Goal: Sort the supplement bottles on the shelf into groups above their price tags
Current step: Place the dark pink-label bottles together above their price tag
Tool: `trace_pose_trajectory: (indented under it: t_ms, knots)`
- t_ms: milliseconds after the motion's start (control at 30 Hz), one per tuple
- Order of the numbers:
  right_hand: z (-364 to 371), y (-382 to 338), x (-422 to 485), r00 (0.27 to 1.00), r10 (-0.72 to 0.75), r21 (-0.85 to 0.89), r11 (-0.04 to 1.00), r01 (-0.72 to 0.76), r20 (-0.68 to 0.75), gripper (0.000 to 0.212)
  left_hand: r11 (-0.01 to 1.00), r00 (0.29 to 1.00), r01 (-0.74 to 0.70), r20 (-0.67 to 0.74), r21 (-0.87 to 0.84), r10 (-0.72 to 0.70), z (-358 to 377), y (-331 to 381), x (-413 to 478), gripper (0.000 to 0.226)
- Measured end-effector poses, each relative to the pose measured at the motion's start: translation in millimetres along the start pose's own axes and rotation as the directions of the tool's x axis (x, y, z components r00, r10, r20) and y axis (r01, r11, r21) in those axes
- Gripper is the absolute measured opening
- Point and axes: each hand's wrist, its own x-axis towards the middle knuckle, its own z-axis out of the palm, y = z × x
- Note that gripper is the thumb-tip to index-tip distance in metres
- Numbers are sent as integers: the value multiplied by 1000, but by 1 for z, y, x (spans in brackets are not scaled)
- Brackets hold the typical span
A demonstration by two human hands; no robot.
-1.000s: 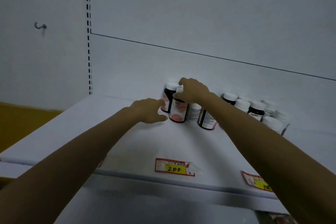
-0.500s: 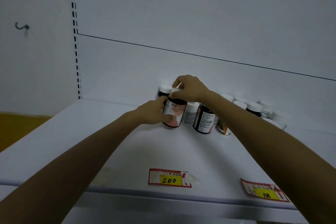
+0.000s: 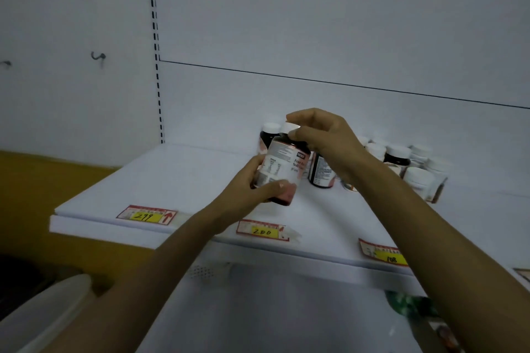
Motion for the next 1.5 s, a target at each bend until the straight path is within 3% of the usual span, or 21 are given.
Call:
trace_pose_trajectory:
  t_ms: [200, 300, 400, 467, 533, 600, 700, 833, 1000, 1133, 1500]
  knots:
    - [18, 1, -15, 992, -32, 128, 992, 15, 126, 25, 998, 994, 59, -89, -5, -60, -4, 6, -35, 39]
    - [32, -2, -18, 995, -25, 170, 985, 9, 94, 28, 998, 979, 29, -203, 58, -17, -6, 9, -43, 46]
    - [50, -3, -22, 995, 97, 200, 975, -93, -10, 48, 972, 889, -55, -432, 226, 151, -10, 7, -39, 60]
    - [66, 2, -26, 985, 171, 246, 954, -169, 14, 61, 928, 797, -41, -548, 369, 253, -16, 6, -30, 68]
    - [84, 4, -29, 980, 187, 285, 938, -198, 67, 59, 879, 731, 30, -610, 476, 305, -23, 8, -21, 73]
    - [102, 3, -26, 983, 174, 316, 931, -182, 53, 56, 813, 710, 54, -595, 580, 377, -28, 12, -17, 74]
    - [122, -2, -12, 988, 157, 381, 913, -145, -1, 55, 739, 728, -26, -494, 673, 475, -46, 10, -18, 74]
    - [142, -6, 6, 990, 143, 362, 922, -137, 11, 50, 759, 766, -116, -429, 641, 479, -84, 1, -21, 73]
    - [172, 1, 24, 991, 126, 233, 963, -134, 50, 57, 866, 875, -43, -399, 499, 274, -132, -10, -18, 78]
    - [206, 20, 24, 982, 174, 113, 977, -182, 79, 64, 860, 944, 18, -292, 510, 153, -168, -25, -33, 60]
    - [260, 53, 13, 978, 176, 27, 983, -180, 110, 57, 832, 968, 66, -238, 551, 81, -209, -69, -52, 68]
